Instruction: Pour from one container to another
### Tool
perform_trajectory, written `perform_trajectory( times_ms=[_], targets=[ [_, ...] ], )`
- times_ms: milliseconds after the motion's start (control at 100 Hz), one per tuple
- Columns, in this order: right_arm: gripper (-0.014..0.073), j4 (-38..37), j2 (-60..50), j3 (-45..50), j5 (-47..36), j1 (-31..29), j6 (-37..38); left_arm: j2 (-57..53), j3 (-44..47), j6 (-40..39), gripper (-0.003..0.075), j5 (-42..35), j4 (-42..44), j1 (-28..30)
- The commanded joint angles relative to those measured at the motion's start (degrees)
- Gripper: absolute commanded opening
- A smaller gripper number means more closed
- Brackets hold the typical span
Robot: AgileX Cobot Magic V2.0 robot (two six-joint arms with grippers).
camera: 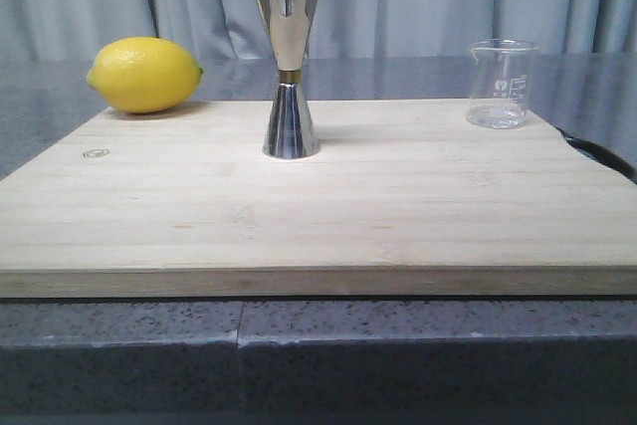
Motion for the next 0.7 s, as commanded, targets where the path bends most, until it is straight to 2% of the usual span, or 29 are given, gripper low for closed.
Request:
perform_trajectory(
  times_ms=[0, 210, 320, 470, 690],
  targets=[
    [-0.0071, 0.0, 0.1, -1.3, 0.8, -0.2, -0.3, 0.1, -1.5, -0.6, -0.0019, -4.5, 0.2, -0.5],
    [-0.0071, 0.0, 0.1, -1.3, 0.8, -0.2, -0.3, -0.5, -0.6, -0.6, -0.0019, -5.3, 0.2, -0.5],
    [-0.0071, 0.0, 0.1, -1.3, 0.5, -0.2, -0.3, -4.4, 3.1, -0.6, -0.0019, -7.9, 0.5, 3.1],
    [-0.0071, 0.0, 0.1, -1.3, -0.2, -0.2, -0.3, -12.6, 12.6, -0.6, -0.0019, -14.7, 1.2, 9.2],
    [-0.0071, 0.0, 0.1, -1.3, -0.3, -0.2, -0.3, -26.5, 28.2, -0.6, -0.0019, -25.6, 1.1, 13.6]
  ],
)
